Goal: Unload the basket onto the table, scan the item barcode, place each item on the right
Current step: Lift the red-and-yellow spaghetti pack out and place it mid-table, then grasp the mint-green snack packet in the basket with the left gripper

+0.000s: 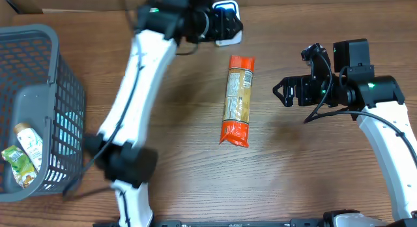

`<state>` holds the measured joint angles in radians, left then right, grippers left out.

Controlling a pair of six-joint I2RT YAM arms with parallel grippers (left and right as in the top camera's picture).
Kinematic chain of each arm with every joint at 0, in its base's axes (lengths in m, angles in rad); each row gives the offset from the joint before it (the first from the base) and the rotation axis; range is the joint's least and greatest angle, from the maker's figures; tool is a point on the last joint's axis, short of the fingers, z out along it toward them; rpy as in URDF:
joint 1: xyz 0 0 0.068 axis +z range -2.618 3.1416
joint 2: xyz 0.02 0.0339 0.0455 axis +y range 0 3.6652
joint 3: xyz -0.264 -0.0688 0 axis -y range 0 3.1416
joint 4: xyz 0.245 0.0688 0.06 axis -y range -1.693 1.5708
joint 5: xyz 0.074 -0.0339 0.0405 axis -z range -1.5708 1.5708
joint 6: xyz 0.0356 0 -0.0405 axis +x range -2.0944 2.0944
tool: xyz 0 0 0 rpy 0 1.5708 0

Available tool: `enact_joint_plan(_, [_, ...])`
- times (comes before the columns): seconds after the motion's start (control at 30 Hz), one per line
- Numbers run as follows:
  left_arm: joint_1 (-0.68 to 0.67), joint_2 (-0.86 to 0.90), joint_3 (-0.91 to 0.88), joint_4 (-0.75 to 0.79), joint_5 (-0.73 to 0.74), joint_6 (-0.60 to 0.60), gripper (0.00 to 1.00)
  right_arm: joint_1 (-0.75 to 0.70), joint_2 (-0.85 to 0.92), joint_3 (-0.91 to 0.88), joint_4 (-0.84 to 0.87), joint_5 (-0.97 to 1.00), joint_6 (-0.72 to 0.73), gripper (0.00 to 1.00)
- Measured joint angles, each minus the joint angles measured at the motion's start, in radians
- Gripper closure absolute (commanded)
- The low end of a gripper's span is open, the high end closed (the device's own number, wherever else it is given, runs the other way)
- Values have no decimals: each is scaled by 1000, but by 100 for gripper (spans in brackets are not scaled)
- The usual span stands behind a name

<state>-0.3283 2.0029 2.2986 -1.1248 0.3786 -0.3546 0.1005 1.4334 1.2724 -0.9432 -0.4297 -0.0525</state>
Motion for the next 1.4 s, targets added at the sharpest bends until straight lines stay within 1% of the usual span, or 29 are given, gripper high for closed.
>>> enact_joint_plan(0.13, [29, -150, 15, -95, -114, 33, 27, 0, 0, 0, 0, 0, 0, 0])
enact_joint_plan(0.23, [98, -220, 18, -220, -264, 39, 24, 0, 0, 0, 0, 0, 0, 0])
enact_joint_plan(0.3, [169, -238, 17, -313, -346, 10, 24, 0, 0, 0, 0, 1, 0, 0])
enact_joint_plan(0.43, [394, -270, 16, -405, -445, -44, 25, 0, 0, 0, 1, 0, 0, 0])
enact_joint_plan(0.5, [537, -286, 15, -422, -463, -61, 25, 0, 0, 0, 1, 0, 0, 0])
enact_joint_plan(0.53, [635, -297, 15, -428, -472, -66, 25, 0, 0, 0, 0, 0, 1, 0])
enact_joint_plan(0.57, [678, -301, 15, -430, -477, -69, 24, 0, 0, 0, 0, 0, 0, 0])
enact_joint_plan(0.6, [755, -310, 15, -436, -477, -72, 24, 0, 0, 0, 0, 0, 0, 0])
enact_joint_plan(0.7, [896, -325, -8, -431, -431, -77, 25, 0, 0, 0, 0, 0, 0, 0])
enact_joint_plan(0.73, [970, -330, -38, -420, -404, -80, 25, 0, 0, 0, 1, 0, 0, 0])
enact_joint_plan(0.77, [1011, -333, -62, -405, -389, -82, 25, 0, 0, 0, 1, 0, 0, 0])
enact_joint_plan(0.83, [1081, -338, -132, -367, -358, -80, 26, 0, 0, 0, 1, 0, 0, 0])
enact_joint_plan(0.97, [1174, -340, -311, -272, -305, -56, 26, 0, 0, 0, 3, 0, 0, 0])
enact_joint_plan(1.1, [1201, -335, -510, -129, -283, 19, 26, 0, 10, 0, 7, 0, 0, 0])
enact_joint_plan(1.23, [1198, -330, -718, 54, -266, 145, 26, 0, 46, 0, 8, 0, 0, 0])
enact_joint_plan(1.4, [1190, -311, -920, 267, -250, 278, 26, 0, 71, 0, 8, 0, 0, 0])
